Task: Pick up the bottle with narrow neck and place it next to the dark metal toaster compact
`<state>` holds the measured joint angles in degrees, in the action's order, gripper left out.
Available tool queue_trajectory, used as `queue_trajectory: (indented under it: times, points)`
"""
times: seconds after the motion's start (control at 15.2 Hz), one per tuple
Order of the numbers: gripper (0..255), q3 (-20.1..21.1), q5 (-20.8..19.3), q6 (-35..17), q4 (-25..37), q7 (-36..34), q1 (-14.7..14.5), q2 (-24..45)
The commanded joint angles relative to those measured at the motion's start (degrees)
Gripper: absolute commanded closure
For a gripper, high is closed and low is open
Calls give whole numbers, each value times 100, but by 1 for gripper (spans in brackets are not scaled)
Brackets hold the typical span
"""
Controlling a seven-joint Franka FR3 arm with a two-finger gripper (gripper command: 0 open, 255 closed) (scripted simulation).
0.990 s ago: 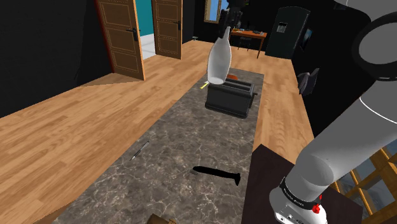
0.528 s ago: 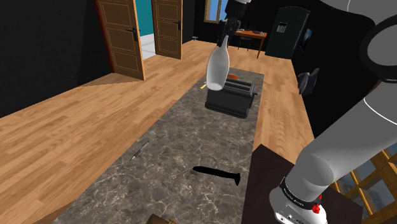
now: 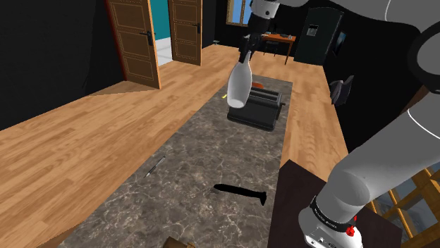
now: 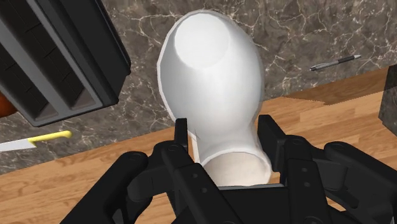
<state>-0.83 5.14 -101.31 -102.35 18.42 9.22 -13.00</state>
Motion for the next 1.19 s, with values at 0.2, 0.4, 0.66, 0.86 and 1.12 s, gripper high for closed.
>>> queue_trajectory:
  times: [0.2, 0.4, 0.66, 0.86, 1.12]
  points:
    - [255, 2, 8, -396, -490, 35, 1, -100]
    - [255, 4, 13, -628, -761, 54, 0, -138]
    - [255, 7, 22, -936, -1102, 80, -2, -170]
    - [255, 9, 31, -1166, -1344, 100, -3, -181]
    - [255, 11, 44, -1472, -1649, 127, -6, -178]
